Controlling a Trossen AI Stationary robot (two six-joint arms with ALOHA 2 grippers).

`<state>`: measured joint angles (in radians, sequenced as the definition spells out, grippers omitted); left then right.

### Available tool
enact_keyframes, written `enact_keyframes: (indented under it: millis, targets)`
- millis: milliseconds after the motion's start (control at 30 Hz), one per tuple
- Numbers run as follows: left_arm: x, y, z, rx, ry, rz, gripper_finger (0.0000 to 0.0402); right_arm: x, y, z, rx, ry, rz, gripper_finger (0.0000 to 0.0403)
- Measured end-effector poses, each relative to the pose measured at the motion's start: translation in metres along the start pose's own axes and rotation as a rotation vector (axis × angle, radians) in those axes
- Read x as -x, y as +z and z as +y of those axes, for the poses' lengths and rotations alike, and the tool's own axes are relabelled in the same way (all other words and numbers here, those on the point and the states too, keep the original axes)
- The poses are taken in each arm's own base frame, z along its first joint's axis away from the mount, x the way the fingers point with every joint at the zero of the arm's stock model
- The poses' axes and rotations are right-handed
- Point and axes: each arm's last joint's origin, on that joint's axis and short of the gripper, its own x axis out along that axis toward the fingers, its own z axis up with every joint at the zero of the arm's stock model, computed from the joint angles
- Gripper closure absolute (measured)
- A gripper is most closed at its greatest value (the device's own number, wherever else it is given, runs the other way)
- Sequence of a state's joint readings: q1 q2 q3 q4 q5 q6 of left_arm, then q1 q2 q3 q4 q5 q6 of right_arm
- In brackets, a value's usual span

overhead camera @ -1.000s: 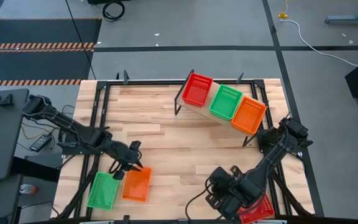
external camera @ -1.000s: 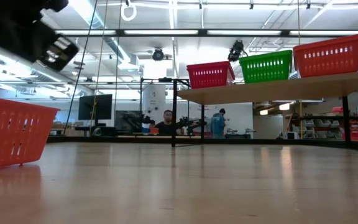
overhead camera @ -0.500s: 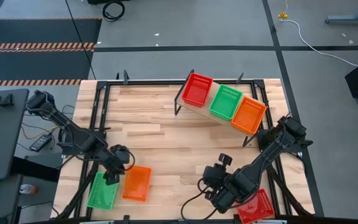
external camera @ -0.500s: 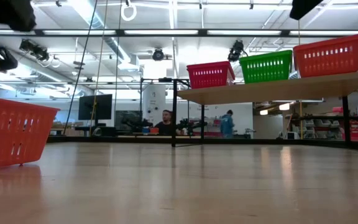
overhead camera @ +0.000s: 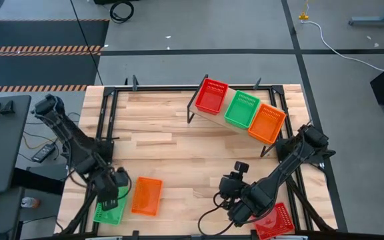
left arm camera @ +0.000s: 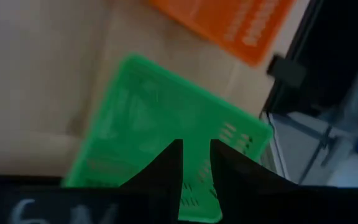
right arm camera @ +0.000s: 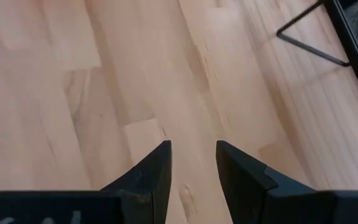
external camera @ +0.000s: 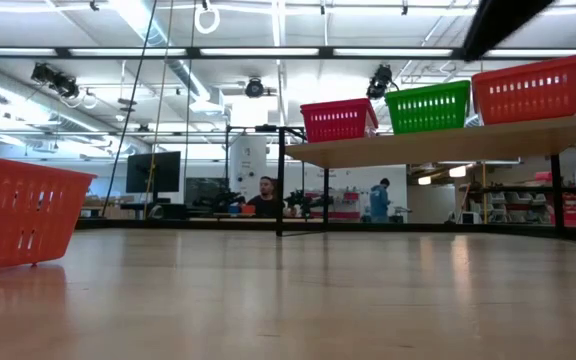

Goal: Stack baskets on shelf by color
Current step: Stack the green bin on the stacked green bins on the shelf

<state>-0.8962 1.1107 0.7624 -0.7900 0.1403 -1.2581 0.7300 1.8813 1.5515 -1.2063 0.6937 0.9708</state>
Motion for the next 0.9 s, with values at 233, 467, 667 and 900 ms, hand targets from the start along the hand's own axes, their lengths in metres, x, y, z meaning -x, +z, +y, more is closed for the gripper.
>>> enact_keyframes:
  millis: [233,467,667,900]
  targets:
    - [-0.039,-0.016,-0.033,-0.008,-0.103,0.082,0.0315,-0.011,-0.013,-0.001,0.006,-0.026,0.045,0.027]
    - [-0.067,-0.026,-0.052,0.061,-0.172,0.12,0.0315,-0.012,-0.013,0.0,0.002,-0.011,0.064,0.027]
    - [-0.075,-0.033,-0.051,-0.017,-0.138,0.142,0.0315,-0.012,-0.012,0.003,-0.019,0.012,0.049,0.027]
    - [-0.077,-0.041,-0.053,-0.065,-0.148,0.175,0.0303,-0.01,-0.013,0.005,-0.021,0.027,0.042,0.027]
